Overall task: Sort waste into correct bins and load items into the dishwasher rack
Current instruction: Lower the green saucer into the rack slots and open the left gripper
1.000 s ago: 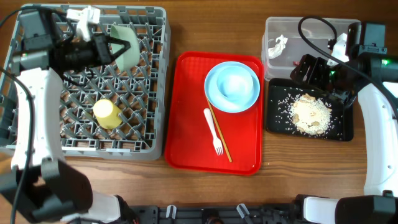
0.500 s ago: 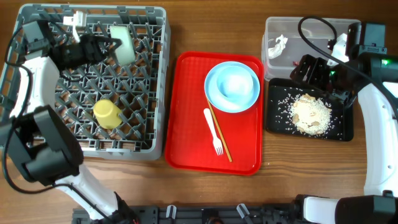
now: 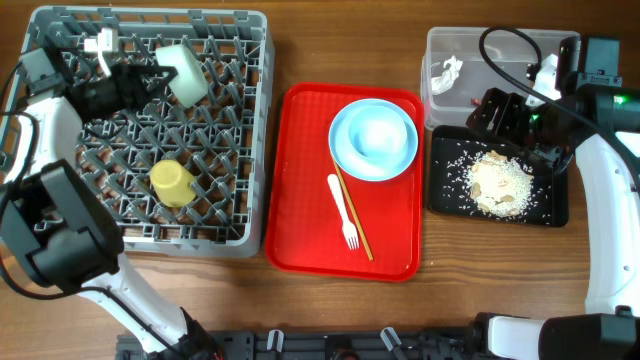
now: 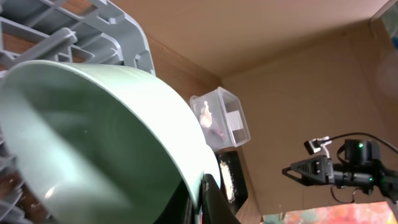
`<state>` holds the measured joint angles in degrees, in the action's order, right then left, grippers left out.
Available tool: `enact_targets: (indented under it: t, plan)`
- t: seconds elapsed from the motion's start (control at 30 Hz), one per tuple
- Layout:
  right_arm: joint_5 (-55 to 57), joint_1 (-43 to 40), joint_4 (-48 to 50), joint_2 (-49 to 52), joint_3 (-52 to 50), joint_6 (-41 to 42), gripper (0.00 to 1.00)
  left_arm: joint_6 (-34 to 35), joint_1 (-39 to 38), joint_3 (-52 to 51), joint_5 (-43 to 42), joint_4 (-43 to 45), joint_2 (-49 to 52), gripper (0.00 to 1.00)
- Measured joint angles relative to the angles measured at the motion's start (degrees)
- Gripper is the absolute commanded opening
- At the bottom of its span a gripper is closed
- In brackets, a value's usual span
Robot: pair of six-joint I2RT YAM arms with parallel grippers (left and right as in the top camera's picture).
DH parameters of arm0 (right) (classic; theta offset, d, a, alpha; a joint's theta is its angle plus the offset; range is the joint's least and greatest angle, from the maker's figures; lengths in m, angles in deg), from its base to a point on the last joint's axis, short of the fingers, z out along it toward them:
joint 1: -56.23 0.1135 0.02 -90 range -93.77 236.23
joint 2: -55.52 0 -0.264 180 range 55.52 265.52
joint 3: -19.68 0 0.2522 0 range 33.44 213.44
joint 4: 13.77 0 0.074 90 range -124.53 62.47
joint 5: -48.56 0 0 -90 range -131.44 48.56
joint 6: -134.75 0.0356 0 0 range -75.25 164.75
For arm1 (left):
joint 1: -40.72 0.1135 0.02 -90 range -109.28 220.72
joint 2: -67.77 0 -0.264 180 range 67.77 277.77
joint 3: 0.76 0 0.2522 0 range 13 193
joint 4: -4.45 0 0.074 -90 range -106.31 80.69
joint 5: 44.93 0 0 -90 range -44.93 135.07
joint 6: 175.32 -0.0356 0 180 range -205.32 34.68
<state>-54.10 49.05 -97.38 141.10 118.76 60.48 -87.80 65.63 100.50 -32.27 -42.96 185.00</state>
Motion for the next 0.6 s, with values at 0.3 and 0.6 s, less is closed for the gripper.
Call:
enact_targets:
  t: [0.3,0.6]
  plan:
    - [0.00,0.00,0.00,0.00,0.00,0.02,1.00,0.24,2.75,0.00,1.77,-6.51,0.00,0.17]
    - [0.00,0.00,-0.02,0.00,0.00,0.02,1.00,0.35,4.70,0.00,12.96,-11.47,0.00,0.55]
